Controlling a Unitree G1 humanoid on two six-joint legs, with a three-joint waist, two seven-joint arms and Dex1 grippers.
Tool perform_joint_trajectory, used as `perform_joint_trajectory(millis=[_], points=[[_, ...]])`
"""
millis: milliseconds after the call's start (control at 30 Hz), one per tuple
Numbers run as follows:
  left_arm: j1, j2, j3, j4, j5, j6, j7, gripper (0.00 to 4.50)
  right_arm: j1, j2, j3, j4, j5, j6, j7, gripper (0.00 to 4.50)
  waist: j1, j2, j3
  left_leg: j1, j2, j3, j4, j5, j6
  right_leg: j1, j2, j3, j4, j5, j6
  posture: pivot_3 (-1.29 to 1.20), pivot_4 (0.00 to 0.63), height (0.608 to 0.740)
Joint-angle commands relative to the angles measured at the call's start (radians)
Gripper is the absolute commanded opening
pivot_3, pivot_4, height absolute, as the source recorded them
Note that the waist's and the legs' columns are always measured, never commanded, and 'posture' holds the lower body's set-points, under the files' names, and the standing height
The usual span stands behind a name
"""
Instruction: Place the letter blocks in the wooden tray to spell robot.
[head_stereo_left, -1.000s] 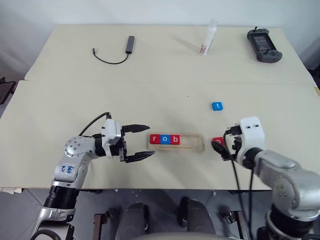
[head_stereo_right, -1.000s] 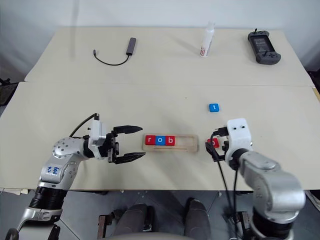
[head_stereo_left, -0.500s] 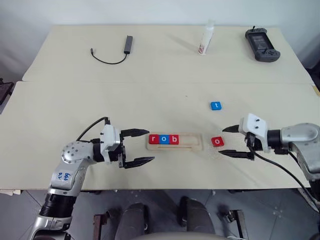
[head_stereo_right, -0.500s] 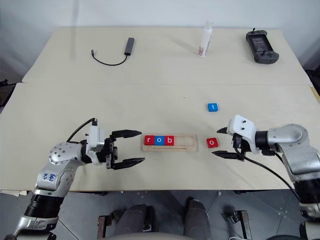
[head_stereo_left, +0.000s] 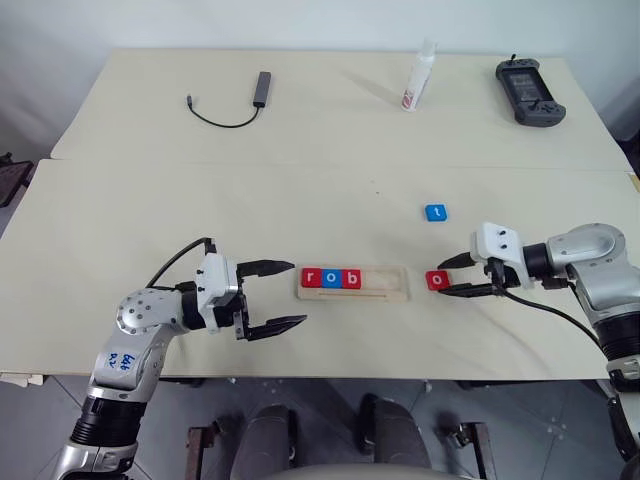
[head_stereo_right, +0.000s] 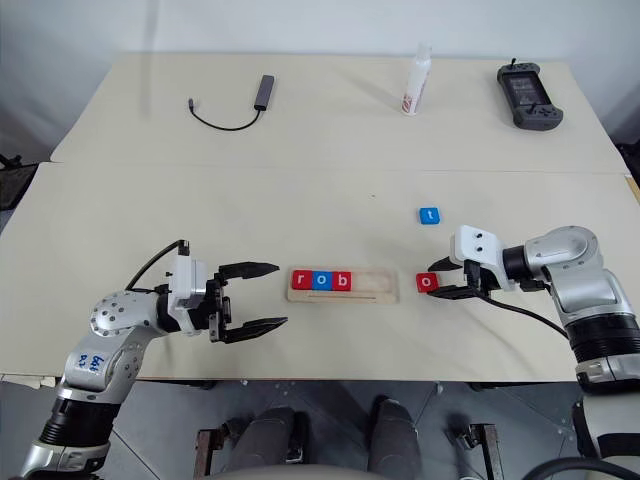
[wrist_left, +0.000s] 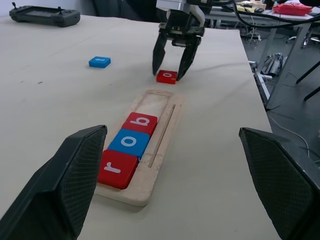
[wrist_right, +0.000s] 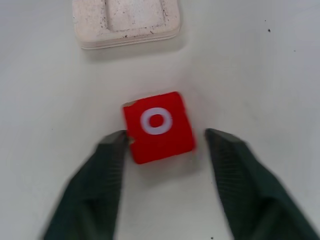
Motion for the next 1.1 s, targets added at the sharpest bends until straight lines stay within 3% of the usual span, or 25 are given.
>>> perform_joint_trajectory(millis=[33,267,433,800,833,1033,1100], points=[[0.000,0.007,0.019,-0.034,-0.019,-0.008,0.006,4.50,-0.007,0.000,-0.022,-0.046,0.023,0.008,0.026,1.45,0.000,0.000,0.000,0.000,0.000,0.000,0.000,0.000,0.000,0.000,0.000,0.000,0.000,0.000,0.000,0.00,0.150,0.740],[0.001,0.007,0.030,-0.021,-0.015,-0.016,0.011,4.50,-0.040,-0.001,-0.022,-0.296,0.099,0.246,0.027,1.45,0.000,0.000,0.000,0.000,0.000,0.000,0.000,0.000,0.000,0.000,0.000,0.000,0.000,0.000,0.000,0.00,0.150,0.740],[0.008,0.002,0.025,-0.026,-0.010,-0.019,0.022,4.50,-0.083,0.073,0.063,-0.412,0.058,0.410,-0.055,1.45,-0.001,0.000,0.000,0.000,0.000,-0.001,0.000,0.000,-0.001,0.000,0.000,0.000,0.001,0.000,0.000,0.00,0.150,0.740],[0.045,0.012,0.042,-0.060,-0.012,-0.018,0.052,4.50,-0.105,0.156,0.156,-0.366,-0.022,0.367,-0.101,1.45,-0.002,0.001,0.000,-0.001,0.000,0.000,0.000,-0.001,0.000,-0.001,0.000,0.000,0.001,0.000,0.000,0.00,0.150,0.740],[0.048,0.013,0.043,-0.063,-0.013,-0.019,0.054,4.50,-0.106,0.156,0.158,-0.361,-0.029,0.357,-0.100,2.19,-0.002,0.001,0.000,-0.001,0.000,0.000,0.000,-0.001,0.000,-0.001,0.000,0.000,0.001,0.000,0.000,0.00,0.150,0.740],[0.053,0.014,0.043,-0.067,-0.013,-0.021,0.065,4.50,-0.108,0.151,0.124,-0.370,-0.004,0.352,-0.104,4.28,-0.001,0.001,0.000,-0.001,0.000,0.000,0.001,-0.001,0.000,-0.001,0.000,0.000,0.001,0.000,0.000,0.00,0.150,0.740],[0.053,0.014,0.043,-0.067,-0.013,-0.022,0.067,4.50,-0.097,0.135,0.105,-0.387,0.008,0.350,-0.101,4.47,-0.001,0.001,0.000,-0.001,0.000,0.000,0.000,-0.001,0.000,-0.001,0.000,0.000,0.001,0.000,0.000,0.00,0.150,0.740]])
